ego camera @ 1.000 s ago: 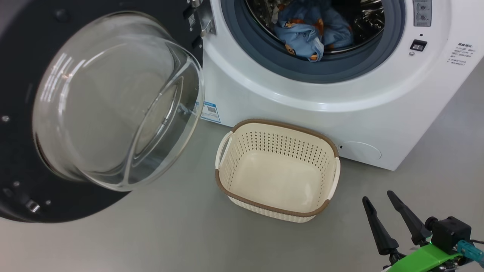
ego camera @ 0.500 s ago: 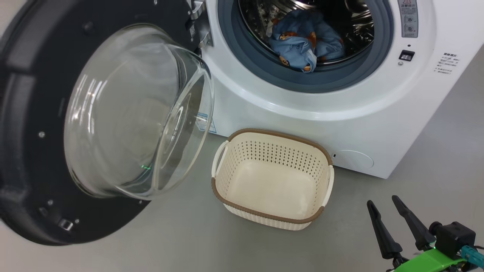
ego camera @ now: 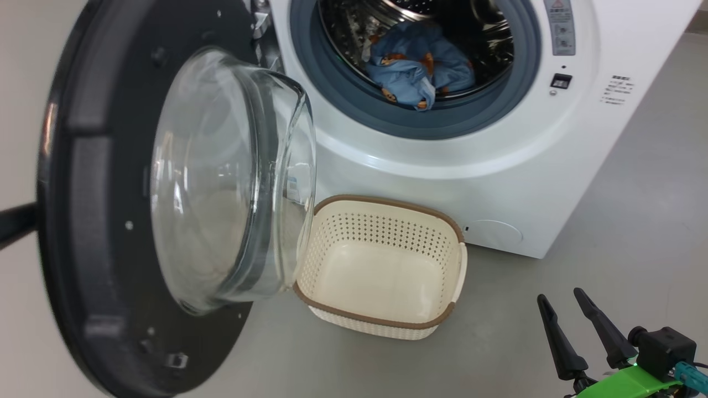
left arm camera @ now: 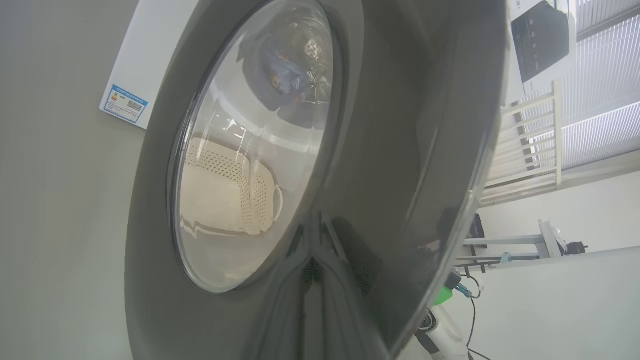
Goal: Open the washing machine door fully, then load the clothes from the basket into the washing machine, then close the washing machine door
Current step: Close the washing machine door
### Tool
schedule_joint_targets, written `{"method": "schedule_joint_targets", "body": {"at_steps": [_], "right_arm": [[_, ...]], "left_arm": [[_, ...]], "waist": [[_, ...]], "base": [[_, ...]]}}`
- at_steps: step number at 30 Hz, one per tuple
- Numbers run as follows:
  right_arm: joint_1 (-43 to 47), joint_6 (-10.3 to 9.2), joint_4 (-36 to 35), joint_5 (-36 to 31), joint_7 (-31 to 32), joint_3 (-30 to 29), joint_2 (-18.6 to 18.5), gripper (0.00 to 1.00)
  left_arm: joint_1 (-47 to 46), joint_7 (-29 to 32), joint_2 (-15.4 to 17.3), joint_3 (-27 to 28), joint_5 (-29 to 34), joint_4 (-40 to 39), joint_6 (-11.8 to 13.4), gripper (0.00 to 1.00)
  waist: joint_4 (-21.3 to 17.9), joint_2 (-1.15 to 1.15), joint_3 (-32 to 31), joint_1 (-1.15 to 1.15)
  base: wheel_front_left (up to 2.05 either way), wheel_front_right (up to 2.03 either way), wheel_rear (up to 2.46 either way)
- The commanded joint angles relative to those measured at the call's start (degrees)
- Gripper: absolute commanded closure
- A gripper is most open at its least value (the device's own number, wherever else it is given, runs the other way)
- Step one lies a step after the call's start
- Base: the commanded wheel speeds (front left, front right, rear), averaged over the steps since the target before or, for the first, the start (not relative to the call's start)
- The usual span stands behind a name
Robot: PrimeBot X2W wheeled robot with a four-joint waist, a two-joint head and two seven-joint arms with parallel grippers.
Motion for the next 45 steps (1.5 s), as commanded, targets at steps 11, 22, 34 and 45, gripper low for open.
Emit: {"method": "schedule_joint_targets", "body": {"at_steps": [11,22,34,45], "right_arm": [[0.61,0.09,-1.41,-0.66,-0.27,0.44,0.37,0.00],[-1.34,0.09,-1.70,-0.74,-0.27,0.33,2.14,0.00],[-3.82,0.09,-1.98,-0.78,-0.27,-0.33,3.96,0.00],[-4.54,0.09,-1.92,-0.80,-0.27,-1.23,5.14,0.00]], "left_arm": [[-0.89,3.06,-3.16,-0.20,0.04,-9.97,-0.43,1.00],[-5.79,0.07,-8.62,-2.78,4.29,-10.01,-0.43,1.00],[-13.53,-8.55,-12.50,-5.27,9.52,-5.33,-0.43,1.00],[-18.51,-19.16,-13.21,-7.36,11.72,-0.85,-0.43,1.00]], "waist": [[-6.79,0.00,-0.71,0.00],[-15.23,0.00,1.23,0.00],[-22.80,0.00,4.66,0.00],[-24.96,0.00,6.32,0.00]], "base": [[0.00,0.00,0.00],[0.00,0.00,0.00],[0.00,0.00,0.00],[0.00,0.00,0.00]]}}
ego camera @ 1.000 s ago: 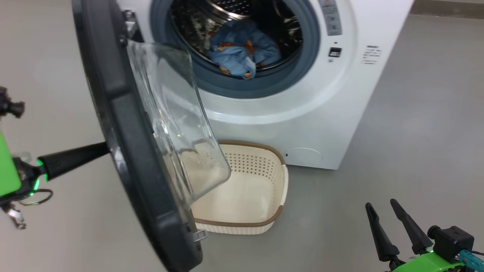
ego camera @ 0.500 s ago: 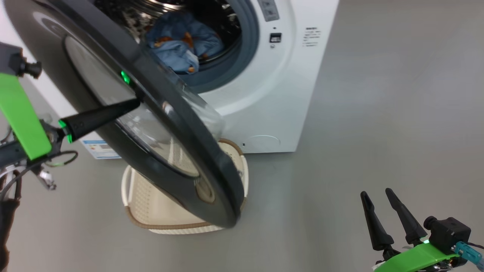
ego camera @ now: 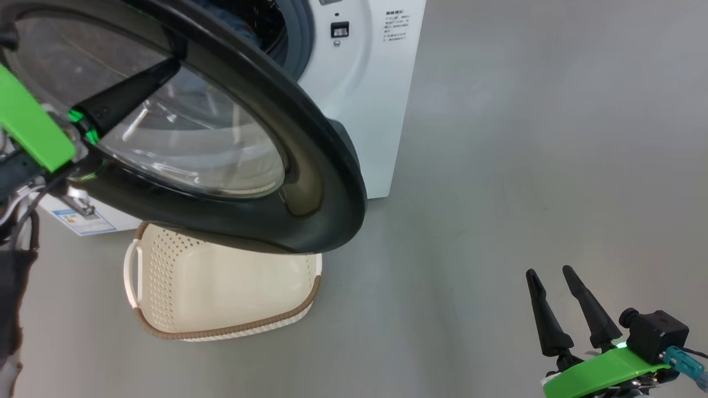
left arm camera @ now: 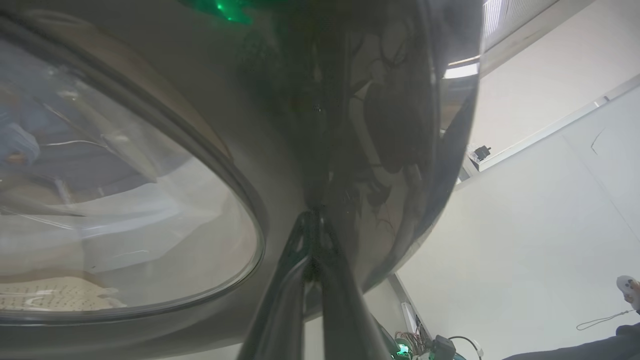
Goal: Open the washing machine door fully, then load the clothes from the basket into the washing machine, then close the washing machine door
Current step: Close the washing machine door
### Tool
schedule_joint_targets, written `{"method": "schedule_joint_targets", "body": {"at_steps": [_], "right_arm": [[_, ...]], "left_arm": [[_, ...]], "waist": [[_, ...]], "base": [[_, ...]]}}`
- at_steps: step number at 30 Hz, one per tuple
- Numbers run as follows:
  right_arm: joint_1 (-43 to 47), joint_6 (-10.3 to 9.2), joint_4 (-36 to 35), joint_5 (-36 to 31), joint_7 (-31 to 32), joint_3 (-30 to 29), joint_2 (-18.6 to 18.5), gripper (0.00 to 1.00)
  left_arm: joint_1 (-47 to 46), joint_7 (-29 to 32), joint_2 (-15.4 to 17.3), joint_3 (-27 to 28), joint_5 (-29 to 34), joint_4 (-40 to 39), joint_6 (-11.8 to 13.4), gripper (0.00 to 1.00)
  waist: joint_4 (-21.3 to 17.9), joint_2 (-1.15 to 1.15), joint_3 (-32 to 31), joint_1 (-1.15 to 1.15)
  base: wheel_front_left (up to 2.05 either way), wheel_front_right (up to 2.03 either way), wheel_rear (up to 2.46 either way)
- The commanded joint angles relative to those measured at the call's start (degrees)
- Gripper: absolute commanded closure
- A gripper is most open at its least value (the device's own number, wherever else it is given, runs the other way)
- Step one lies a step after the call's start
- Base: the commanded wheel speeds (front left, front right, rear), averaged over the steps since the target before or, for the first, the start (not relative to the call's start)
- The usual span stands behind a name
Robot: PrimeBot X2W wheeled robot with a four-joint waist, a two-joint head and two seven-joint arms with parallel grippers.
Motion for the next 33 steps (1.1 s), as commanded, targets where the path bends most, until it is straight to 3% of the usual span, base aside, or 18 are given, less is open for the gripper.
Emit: {"method": "schedule_joint_targets", "body": {"at_steps": [1,11,12,13,15,16,17,18,25,33], "right_arm": [[-1.56,0.09,-1.26,-0.72,-0.27,1.01,-0.12,0.00],[-1.64,0.09,-1.04,-0.82,-0.27,1.12,-0.68,0.00],[-1.52,0.09,-1.02,-0.83,-0.27,1.13,-0.83,0.00],[-1.41,0.09,-1.01,-0.83,-0.27,1.19,-0.99,0.00],[-1.16,0.09,-0.96,-0.84,-0.27,1.33,-1.32,0.00],[-1.04,0.09,-0.93,-0.85,-0.27,1.38,-1.47,0.00],[-0.90,0.09,-0.93,-0.87,-0.27,1.35,-1.58,0.00],[-0.74,0.09,-0.97,-0.90,-0.27,1.28,-1.70,0.00],[1.45,0.09,-0.66,-0.90,-0.27,1.05,-2.79,0.00],[5.03,0.09,-0.58,-0.50,-0.27,0.45,-3.45,0.00]], "left_arm": [[-2.07,-0.55,3.03,1.34,0.21,-0.93,-0.41,1.00],[4.87,-4.27,7.26,-1.93,-0.30,-5.03,-0.41,1.00],[6.14,-4.88,7.79,-2.05,-0.58,-5.52,-0.41,0.96],[7.37,-5.56,8.39,-2.15,-0.71,-5.92,-0.41,0.87],[9.89,-7.04,9.46,-2.32,-0.95,-6.51,-0.41,0.58],[11.17,-7.89,9.98,-2.41,-0.97,-6.84,-0.41,0.41],[12.46,-8.86,10.39,-2.44,-1.05,-7.19,-0.41,0.16],[13.65,-10.04,10.83,-2.49,-0.85,-7.65,-0.41,0.00],[22.74,-20.72,13.82,-4.42,2.26,-8.75,-0.41,0.00],[35.09,-37.52,15.96,-9.41,5.07,-4.42,-0.41,0.00]], "waist": [[0.18,0.00,0.17,0.00],[3.54,0.00,-1.60,0.00],[3.97,0.00,-1.88,0.00],[4.40,0.00,-2.16,0.00],[5.22,0.00,-2.73,0.00],[5.57,0.00,-3.02,0.00],[5.93,0.00,-3.25,0.00],[6.29,0.00,-3.45,0.00],[8.01,0.00,-5.90,0.00],[8.94,0.00,-8.65,0.00]], "base": [[0.00,0.00,0.00],[0.00,0.00,0.00],[0.00,0.00,0.00],[0.00,0.00,0.00],[0.00,0.00,0.00],[0.00,0.00,0.00],[0.00,0.00,0.00],[0.00,0.00,0.00],[0.00,0.00,0.00],[0.00,0.00,0.00]]}}
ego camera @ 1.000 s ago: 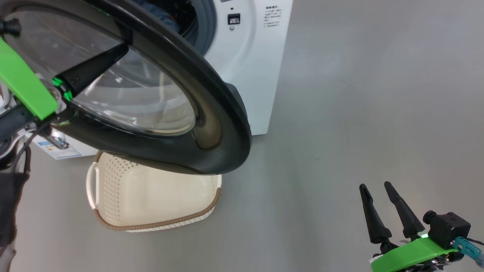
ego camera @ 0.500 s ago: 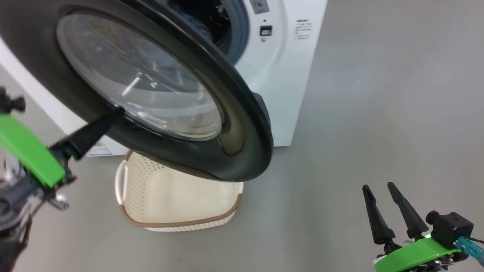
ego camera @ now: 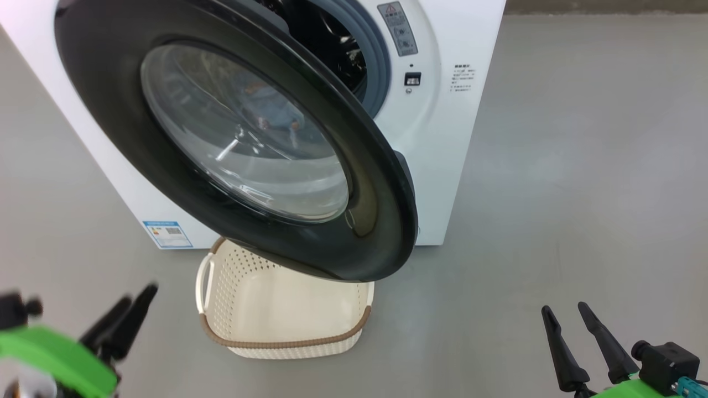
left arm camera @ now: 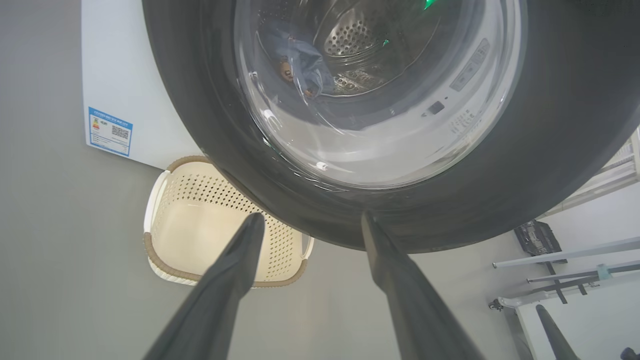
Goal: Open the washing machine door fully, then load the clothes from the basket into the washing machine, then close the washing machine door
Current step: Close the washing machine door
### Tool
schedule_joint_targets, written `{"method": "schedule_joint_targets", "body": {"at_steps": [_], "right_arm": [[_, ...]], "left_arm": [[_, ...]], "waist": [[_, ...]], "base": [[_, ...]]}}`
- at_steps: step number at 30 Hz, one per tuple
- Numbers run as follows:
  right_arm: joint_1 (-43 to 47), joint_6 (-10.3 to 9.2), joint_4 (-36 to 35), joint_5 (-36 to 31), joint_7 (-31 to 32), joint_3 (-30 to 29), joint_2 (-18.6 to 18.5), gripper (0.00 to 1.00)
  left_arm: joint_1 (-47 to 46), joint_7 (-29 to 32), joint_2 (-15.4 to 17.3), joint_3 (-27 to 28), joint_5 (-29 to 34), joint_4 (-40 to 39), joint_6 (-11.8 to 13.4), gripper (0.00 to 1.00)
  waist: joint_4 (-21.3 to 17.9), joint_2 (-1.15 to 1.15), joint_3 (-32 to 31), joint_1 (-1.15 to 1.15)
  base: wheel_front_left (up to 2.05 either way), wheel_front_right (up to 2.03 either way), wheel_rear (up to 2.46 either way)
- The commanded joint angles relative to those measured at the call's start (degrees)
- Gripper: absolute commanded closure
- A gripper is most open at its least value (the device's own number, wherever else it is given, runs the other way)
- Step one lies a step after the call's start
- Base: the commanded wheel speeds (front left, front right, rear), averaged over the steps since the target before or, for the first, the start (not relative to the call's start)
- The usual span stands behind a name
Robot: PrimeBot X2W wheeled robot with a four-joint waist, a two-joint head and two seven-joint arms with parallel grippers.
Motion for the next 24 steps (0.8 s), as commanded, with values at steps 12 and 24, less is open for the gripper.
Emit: {"method": "schedule_joint_targets", "body": {"at_steps": [12,24], "right_arm": [[1.15,0.09,-0.49,0.29,-0.27,0.33,-2.70,0.00],[0.95,0.09,-0.48,0.24,-0.27,-0.65,-3.08,0.00]], "left_arm": [[6.43,-19.00,2.46,-5.82,2.61,6.98,-0.38,0.00],[7.39,-21.28,-7.39,3.88,19.74,11.10,-0.38,0.00]], "waist": [[-0.45,0.00,-2.02,0.00],[-1.05,0.00,-2.38,0.00]], "base": [[0.00,0.00,0.00],[0.00,0.00,0.00]]}}
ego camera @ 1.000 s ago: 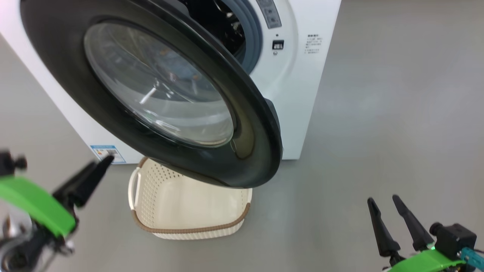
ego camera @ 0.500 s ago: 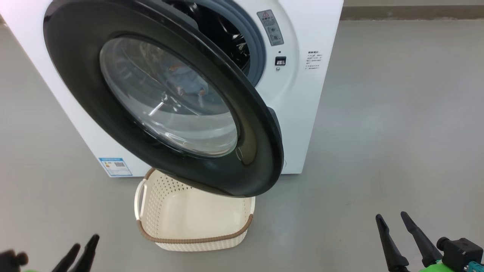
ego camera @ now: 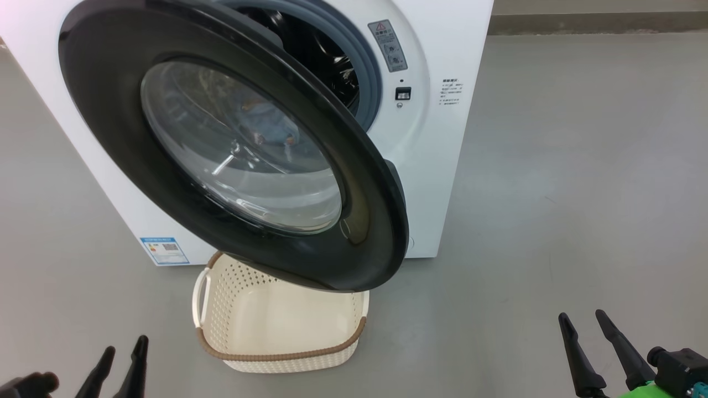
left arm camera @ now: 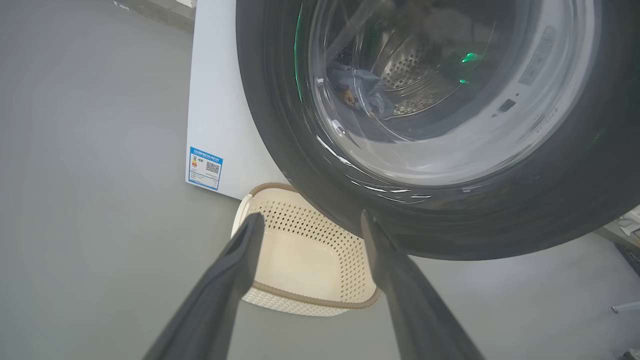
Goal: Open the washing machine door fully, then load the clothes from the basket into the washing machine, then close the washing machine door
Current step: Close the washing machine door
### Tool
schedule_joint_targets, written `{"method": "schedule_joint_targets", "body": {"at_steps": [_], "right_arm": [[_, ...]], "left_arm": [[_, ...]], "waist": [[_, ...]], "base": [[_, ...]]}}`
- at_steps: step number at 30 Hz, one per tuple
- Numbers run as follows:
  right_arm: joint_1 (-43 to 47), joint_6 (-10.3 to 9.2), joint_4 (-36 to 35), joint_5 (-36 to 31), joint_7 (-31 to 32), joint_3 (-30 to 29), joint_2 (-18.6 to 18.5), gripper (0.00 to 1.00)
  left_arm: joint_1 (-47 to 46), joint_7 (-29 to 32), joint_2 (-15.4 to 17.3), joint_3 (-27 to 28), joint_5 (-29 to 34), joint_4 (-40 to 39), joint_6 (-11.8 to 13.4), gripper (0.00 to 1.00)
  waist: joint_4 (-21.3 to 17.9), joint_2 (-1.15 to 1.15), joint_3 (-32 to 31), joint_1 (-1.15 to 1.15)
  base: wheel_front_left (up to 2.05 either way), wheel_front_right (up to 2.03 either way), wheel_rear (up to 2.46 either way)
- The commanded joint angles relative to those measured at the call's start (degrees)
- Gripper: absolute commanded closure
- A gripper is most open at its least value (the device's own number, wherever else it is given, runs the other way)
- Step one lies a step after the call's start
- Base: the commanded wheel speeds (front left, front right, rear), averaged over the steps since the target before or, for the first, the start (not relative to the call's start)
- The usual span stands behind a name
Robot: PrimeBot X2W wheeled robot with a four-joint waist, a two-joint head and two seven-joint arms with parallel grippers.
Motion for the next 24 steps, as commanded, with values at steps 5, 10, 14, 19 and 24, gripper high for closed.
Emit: {"method": "schedule_joint_targets", "body": {"at_steps": [5,10,14,19,24], "right_arm": [[-0.26,0.09,-1.44,0.30,-0.27,0.75,-1.35,0.00],[-0.37,0.09,-1.60,0.32,-0.27,0.67,-1.19,0.00],[-0.44,0.09,-1.85,0.34,-0.27,0.61,-1.09,0.00],[-0.42,0.09,-2.00,0.38,-0.27,0.42,-1.01,0.00],[-0.50,0.09,-1.90,0.24,-0.27,0.42,-0.75,0.00]], "left_arm": [[1.45,-0.76,-3.50,8.60,11.21,-3.29,-0.15,0.00],[3.25,-0.77,-7.59,13.20,21.24,-6.07,-0.15,0.00],[4.40,-0.77,-10.23,15.97,27.10,-8.14,-0.15,0.00],[5.57,-0.77,-13.29,19.35,34.29,-10.56,-0.15,0.00],[6.65,-0.77,-15.46,21.11,37.11,-10.54,-0.15,0.00]], "waist": [[-0.44,0.00,-0.42,0.00],[-0.72,0.00,-0.42,0.00],[-0.89,0.00,-0.33,0.00],[-0.89,0.00,-0.07,0.00],[-0.85,0.00,0.17,0.00]], "base": [[0.00,0.00,0.00],[0.00,0.00,0.00],[0.00,0.00,0.00],[0.00,0.00,0.00],[0.00,0.00,0.00]]}}
